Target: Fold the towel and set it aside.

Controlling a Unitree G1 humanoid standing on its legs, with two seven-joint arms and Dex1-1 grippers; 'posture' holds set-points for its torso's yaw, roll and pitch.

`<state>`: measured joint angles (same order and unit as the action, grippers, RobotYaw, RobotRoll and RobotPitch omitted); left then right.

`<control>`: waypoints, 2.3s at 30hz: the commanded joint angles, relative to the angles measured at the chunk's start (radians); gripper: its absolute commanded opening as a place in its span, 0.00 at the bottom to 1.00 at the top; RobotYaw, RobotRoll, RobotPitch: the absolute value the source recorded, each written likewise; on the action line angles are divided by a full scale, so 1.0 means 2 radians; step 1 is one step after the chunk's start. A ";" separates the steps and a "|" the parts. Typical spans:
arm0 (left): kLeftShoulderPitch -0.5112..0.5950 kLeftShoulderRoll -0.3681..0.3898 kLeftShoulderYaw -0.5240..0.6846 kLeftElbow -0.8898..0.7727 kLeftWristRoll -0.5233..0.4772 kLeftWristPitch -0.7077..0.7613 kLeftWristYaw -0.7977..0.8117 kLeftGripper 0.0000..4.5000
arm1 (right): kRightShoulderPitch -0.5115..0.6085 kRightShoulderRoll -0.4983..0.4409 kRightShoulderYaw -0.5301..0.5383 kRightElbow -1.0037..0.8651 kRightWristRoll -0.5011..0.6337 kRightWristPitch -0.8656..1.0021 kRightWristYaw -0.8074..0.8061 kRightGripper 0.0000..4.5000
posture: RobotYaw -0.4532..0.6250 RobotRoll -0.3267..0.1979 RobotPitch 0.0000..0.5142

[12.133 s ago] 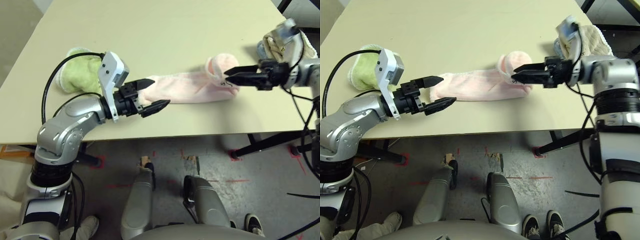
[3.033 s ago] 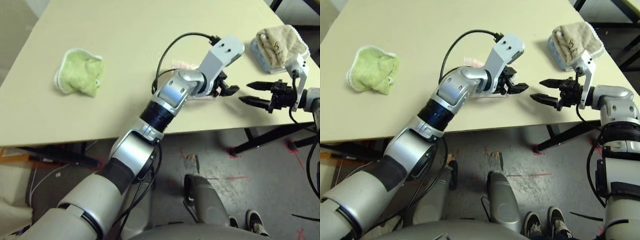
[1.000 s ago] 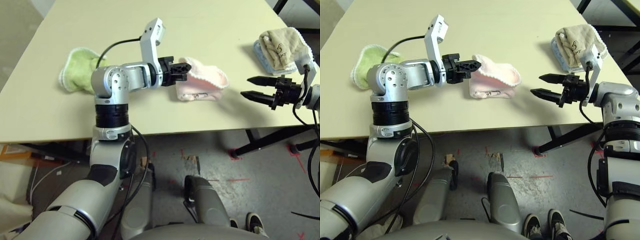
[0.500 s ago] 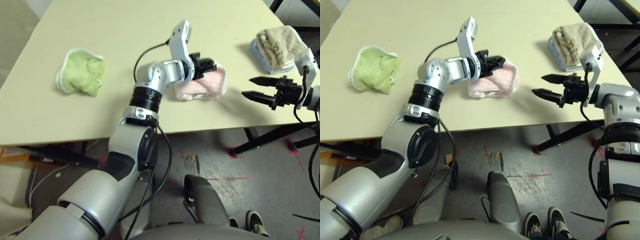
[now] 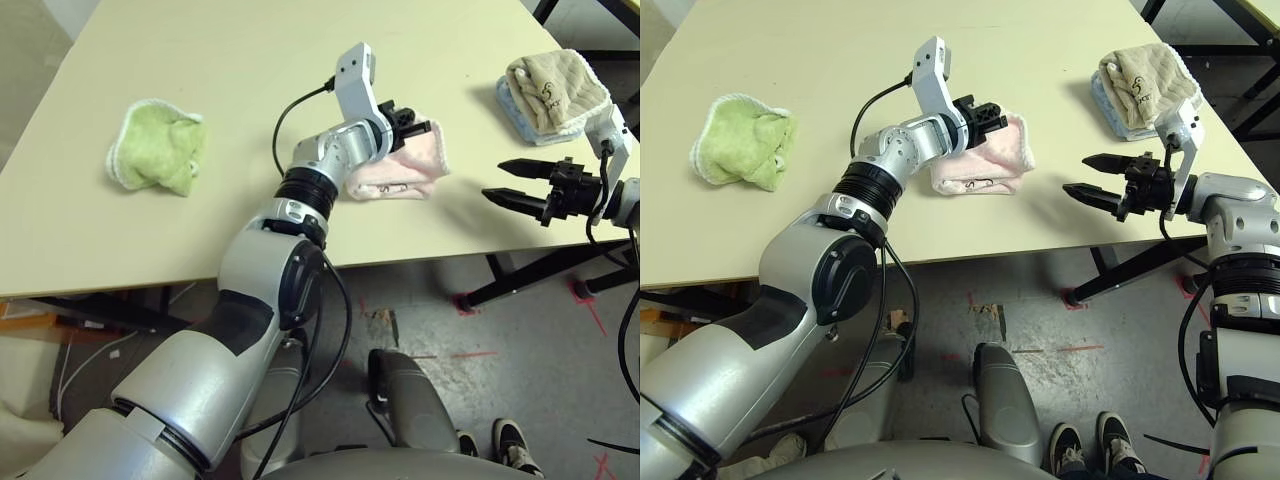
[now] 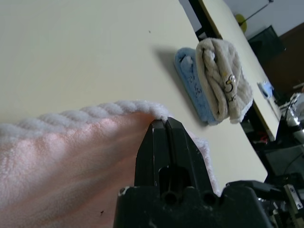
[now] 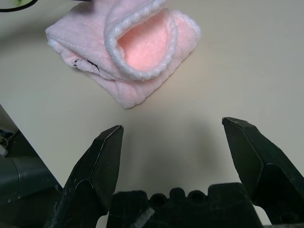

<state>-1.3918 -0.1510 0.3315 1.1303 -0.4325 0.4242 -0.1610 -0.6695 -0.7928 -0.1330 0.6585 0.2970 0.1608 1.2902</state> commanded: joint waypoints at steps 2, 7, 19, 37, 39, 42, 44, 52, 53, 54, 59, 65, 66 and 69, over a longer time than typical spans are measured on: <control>0.009 -0.054 -0.029 -0.016 0.000 0.059 -0.048 0.14 | 0.007 0.005 -0.001 -0.008 0.002 0.002 -0.003 1.00 | 0.37 0.62 0.36; 0.054 -0.034 -0.070 -0.149 -0.017 0.172 -0.074 0.55 | 0.000 0.009 0.002 0.001 -0.002 0.001 -0.005 1.00 | 0.39 0.62 0.37; 0.180 0.104 -0.134 -0.545 -0.052 0.328 -0.089 1.00 | -0.079 0.041 -0.029 0.029 0.042 0.064 -0.028 1.00 | 0.44 0.62 0.38; 0.259 0.155 -0.197 -0.497 0.008 0.190 -0.153 0.00 | -0.176 0.166 -0.013 0.061 0.026 0.021 -0.116 0.01 | 0.45 0.62 0.36; 0.258 0.155 -0.217 -0.472 0.025 0.174 -0.163 0.00 | -0.179 0.176 0.007 0.074 0.006 0.011 -0.118 0.01 | 0.46 0.62 0.36; 0.257 0.154 -0.232 -0.441 0.044 0.156 -0.171 0.00 | -0.182 0.180 0.027 0.102 -0.019 0.001 -0.123 0.01 | 0.46 0.62 0.36; 0.257 0.152 -0.242 -0.417 0.058 0.153 -0.171 0.00 | -0.176 0.179 0.049 0.126 -0.045 0.001 -0.121 0.01 | 0.46 0.62 0.37; 0.271 0.155 -0.262 -0.395 0.093 0.159 -0.175 0.00 | -0.158 0.163 0.084 0.214 -0.111 -0.035 -0.155 0.01 | 0.47 0.62 0.39; 0.273 0.156 -0.262 -0.397 0.094 0.161 -0.175 0.00 | -0.158 0.162 0.082 0.221 -0.112 -0.040 -0.159 0.01 | 0.47 0.62 0.39; 0.275 0.157 -0.261 -0.401 0.094 0.162 -0.176 0.00 | -0.159 0.162 0.080 0.226 -0.111 -0.044 -0.160 0.01 | 0.47 0.62 0.39; 0.279 0.155 -0.244 -0.443 0.075 0.188 -0.178 0.00 | -0.166 0.170 0.048 0.222 -0.075 -0.064 -0.129 0.01 | 0.47 0.62 0.40; 0.262 0.149 -0.148 -0.525 0.011 0.283 -0.139 0.38 | -0.173 0.157 0.014 0.195 -0.042 -0.073 -0.074 0.39 | 0.47 0.62 0.41; 0.256 0.149 -0.135 -0.526 0.007 0.295 -0.129 0.48 | -0.173 0.151 0.010 0.189 -0.038 -0.071 -0.064 0.49 | 0.47 0.62 0.41; 0.249 0.155 -0.113 -0.512 0.002 0.313 -0.113 0.73 | -0.168 0.132 0.003 0.167 -0.028 -0.063 -0.037 0.72 | 0.47 0.62 0.41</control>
<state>-0.8976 0.1604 0.0914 0.0908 -0.4169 1.0175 -0.4064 -1.0178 -0.5073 -0.1098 1.0206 0.2229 0.0299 1.1808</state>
